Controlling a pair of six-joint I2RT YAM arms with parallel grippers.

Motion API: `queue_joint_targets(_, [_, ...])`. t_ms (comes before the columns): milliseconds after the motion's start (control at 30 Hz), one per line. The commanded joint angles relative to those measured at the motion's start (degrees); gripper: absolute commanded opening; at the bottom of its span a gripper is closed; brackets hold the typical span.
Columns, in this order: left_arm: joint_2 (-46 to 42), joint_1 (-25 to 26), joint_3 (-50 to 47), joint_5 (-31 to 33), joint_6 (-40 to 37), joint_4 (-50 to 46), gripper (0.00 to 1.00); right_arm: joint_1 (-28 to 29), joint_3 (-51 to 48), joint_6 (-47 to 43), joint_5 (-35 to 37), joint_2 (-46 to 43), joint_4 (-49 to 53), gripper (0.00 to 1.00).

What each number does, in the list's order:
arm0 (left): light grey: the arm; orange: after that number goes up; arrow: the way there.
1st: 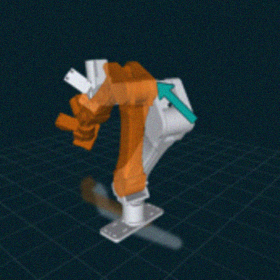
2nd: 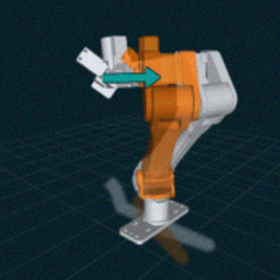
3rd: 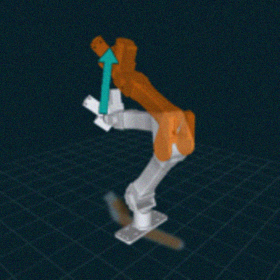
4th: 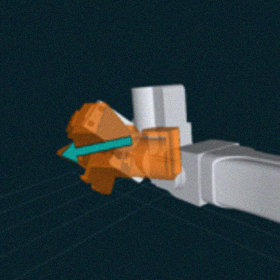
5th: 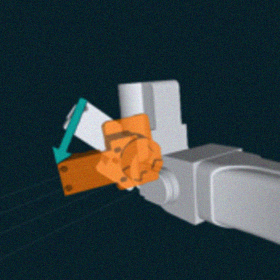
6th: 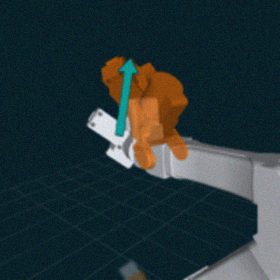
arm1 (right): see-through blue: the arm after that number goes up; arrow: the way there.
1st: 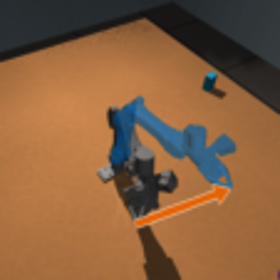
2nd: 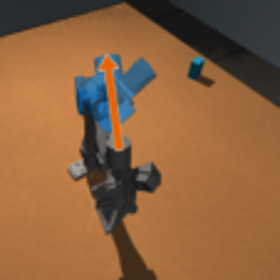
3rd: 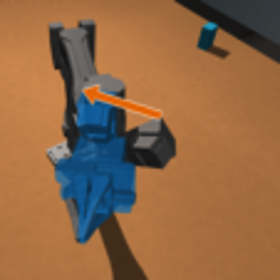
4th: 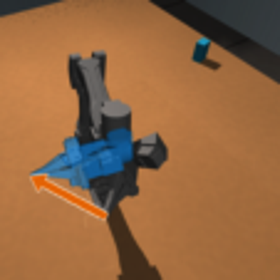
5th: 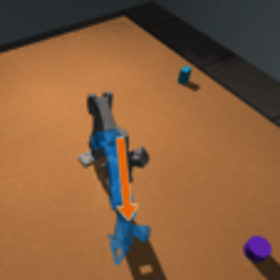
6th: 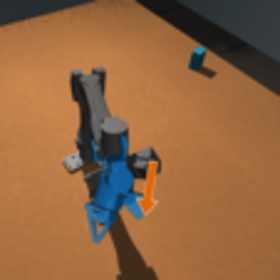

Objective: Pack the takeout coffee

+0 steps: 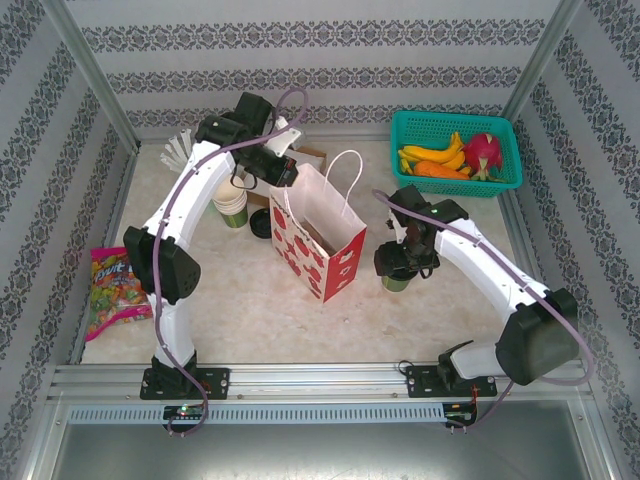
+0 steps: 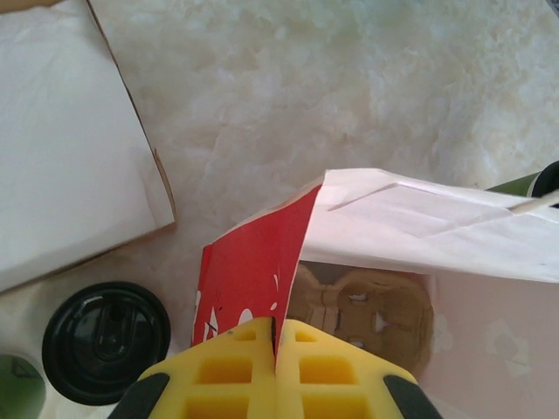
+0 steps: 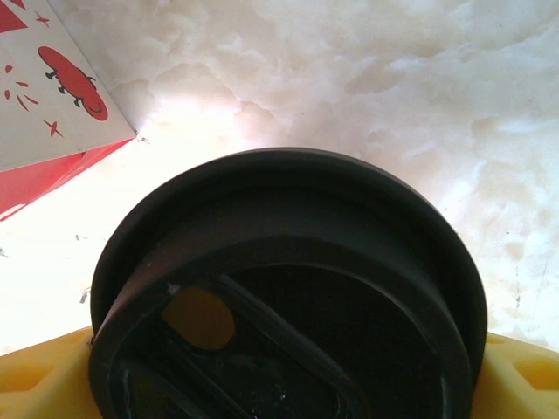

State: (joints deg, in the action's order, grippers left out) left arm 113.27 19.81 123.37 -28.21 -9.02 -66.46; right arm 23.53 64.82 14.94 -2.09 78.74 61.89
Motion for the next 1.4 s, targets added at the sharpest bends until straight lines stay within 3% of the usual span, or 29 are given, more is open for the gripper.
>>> queue_joint_targets(0, [-2.4,0.3,-1.8,0.6,6.4,2.4,0.00,0.4,-1.3,1.2,2.0,-2.2,0.1,0.65])
queue_joint_targets(233, [-2.9,0.3,-3.1,3.6,11.3,0.3,0.00,0.4,-1.9,1.9,1.3,-2.5,-0.3,0.65])
queue_joint_targets(833, [-8.6,0.3,-7.8,7.2,13.1,4.8,0.00,0.4,0.8,2.0,1.7,-2.9,1.0,0.64])
queue_joint_targets(1367, [-9.6,0.3,-10.3,7.6,17.4,6.4,0.00,0.4,15.8,0.9,2.6,-4.7,15.4,0.62])
